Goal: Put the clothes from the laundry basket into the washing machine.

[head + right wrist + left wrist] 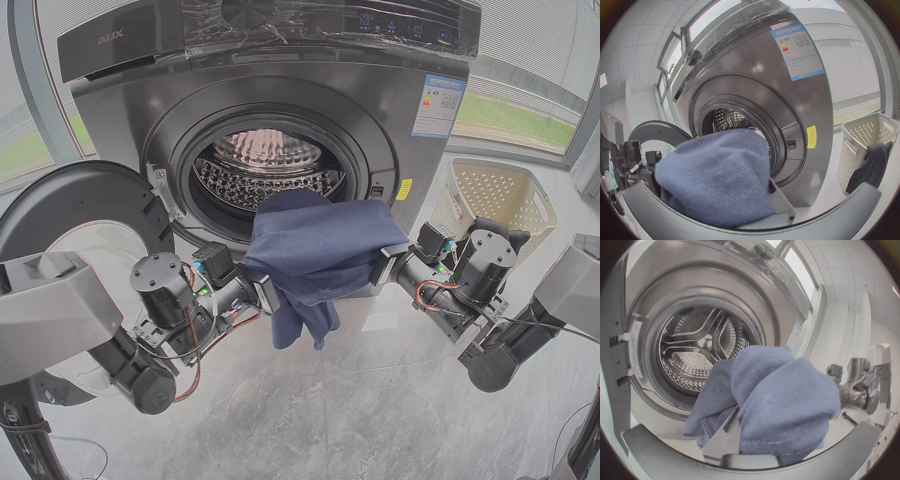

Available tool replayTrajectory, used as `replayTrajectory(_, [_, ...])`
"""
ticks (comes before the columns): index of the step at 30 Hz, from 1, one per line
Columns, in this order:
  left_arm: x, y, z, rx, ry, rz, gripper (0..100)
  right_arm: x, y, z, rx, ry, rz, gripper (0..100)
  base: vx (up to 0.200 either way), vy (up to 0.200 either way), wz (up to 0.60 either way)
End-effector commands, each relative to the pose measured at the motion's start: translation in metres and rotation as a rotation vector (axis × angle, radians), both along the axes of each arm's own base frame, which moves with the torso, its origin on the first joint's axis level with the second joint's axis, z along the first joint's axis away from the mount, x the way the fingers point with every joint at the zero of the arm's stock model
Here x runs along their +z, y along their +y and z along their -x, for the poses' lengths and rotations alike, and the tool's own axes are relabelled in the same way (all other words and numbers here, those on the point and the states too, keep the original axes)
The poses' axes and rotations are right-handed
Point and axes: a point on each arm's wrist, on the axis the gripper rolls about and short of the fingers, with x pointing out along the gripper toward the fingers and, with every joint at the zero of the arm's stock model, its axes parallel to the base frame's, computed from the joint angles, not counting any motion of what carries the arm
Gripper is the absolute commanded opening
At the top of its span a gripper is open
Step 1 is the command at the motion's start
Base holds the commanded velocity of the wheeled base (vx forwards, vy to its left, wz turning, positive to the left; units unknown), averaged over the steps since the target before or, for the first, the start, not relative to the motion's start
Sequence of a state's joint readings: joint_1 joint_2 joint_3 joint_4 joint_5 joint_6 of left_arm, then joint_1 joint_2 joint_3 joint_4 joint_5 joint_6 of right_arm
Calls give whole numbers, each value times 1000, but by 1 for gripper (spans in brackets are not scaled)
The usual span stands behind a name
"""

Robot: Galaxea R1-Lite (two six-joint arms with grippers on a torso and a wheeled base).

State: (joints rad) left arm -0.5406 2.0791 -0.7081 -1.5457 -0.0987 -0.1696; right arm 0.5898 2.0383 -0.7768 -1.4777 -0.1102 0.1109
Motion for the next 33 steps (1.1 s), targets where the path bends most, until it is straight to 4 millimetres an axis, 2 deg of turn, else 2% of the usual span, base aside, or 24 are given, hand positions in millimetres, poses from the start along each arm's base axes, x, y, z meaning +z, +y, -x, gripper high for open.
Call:
replayTrajectory(1, [37,23,43,-46,-33,55,0,-27,10,1,24,69,46,0,0,0,0])
replayTrajectory(5, [42,24,43,-51,-47,67,0,-45,26,8,65,99,69,0,0,0,0])
replayTrajectory(10, [45,24,43,-45,-59,72,0,-46,39,18,116,98,73,0,0,0,0])
replayTrajectory(15, [50,27,44,-39,-71,84,0,-39,45,23,143,73,59,0,0,0,0])
replayTrajectory(16, [51,28,44,-39,-73,85,0,-34,45,26,151,64,50,100,0,0,0])
replayTrajectory(20, [54,31,50,-49,-66,99,0,-31,36,40,176,78,67,100,0,0,0])
replayTrajectory(26, [50,35,57,-46,-39,95,0,-18,14,84,278,92,113,100,0,0,0])
replayTrajectory(30, [45,37,61,-34,-25,79,0,-23,-2,105,298,131,147,100,0,0,0])
replayTrajectory(33, [37,41,66,-26,11,62,0,-29,-23,120,266,179,179,100,0,0,0])
